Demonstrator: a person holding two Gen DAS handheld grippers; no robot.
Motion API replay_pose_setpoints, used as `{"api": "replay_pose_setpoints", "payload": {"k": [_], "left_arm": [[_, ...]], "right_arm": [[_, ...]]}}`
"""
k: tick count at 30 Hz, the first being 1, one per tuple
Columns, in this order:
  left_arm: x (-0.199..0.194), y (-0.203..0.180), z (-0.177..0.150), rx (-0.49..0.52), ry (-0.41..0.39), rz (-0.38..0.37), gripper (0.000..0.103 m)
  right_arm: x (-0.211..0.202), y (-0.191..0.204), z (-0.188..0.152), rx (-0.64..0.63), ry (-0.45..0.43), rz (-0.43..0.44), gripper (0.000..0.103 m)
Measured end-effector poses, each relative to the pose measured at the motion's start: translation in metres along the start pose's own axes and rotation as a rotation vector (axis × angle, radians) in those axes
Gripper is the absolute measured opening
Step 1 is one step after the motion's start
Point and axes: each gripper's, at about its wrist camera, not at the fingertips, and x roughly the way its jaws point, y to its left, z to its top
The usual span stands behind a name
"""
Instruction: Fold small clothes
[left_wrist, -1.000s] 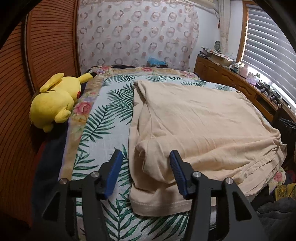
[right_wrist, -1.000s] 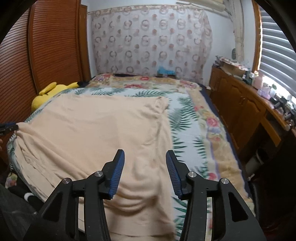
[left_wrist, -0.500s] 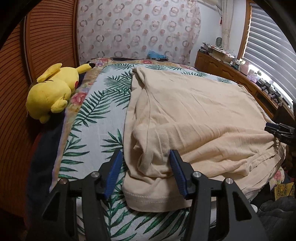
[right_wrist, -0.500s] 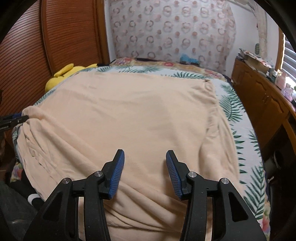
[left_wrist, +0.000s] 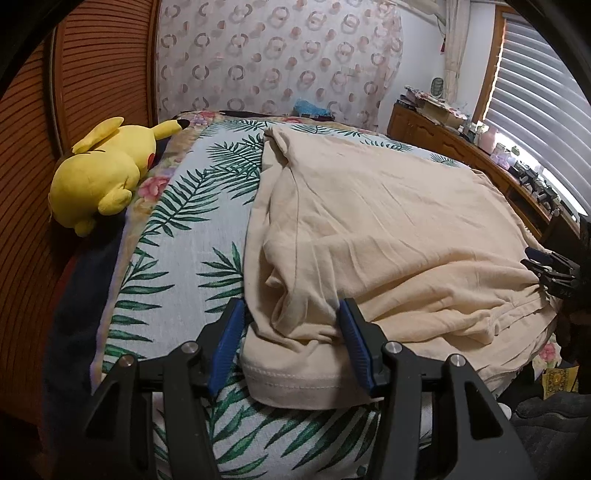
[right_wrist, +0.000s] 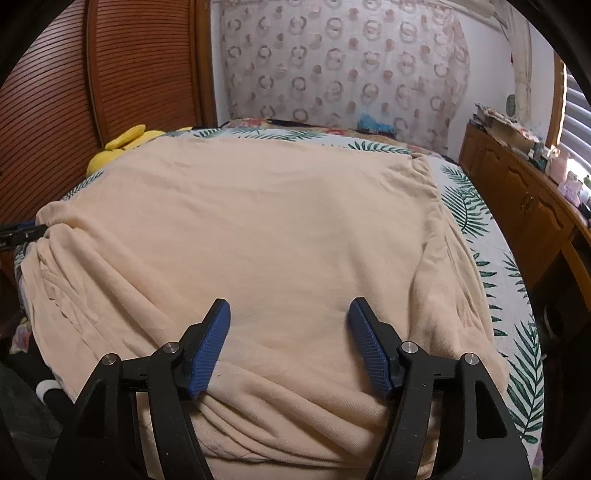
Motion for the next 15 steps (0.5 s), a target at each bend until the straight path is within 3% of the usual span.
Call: {"api": "replay_pose_setpoints", "payload": {"k": [10,12,14,15], "left_arm": [[0.0011,0.0011,0.0013,-0.013,-0.002,-0.015,0.049],[0.0018,0.0011,0.0024,-0.019,-0.003,-0.03,0.039],[0.0029,0.0017,0.0029,-0.029,0.003,-0.056,0.016],[0.0031,0.002,0.0031,-0.036,0.006,-0.069,0.01]], "right_arm": [[-0.0012,0.0002,-0.0017,-0.002,-0.006,-0.003,0.068],[-0.0019,0.0,-0.0024,-0.003,-0.008,-0.001,0.068],[-0.0018,0.0004,-0.0024,-0.003,-0.008,-0.003,0.069],[-0.0017,0.0001,-0.0025,-0.003,-0.008,-0.003,0.069]]}}
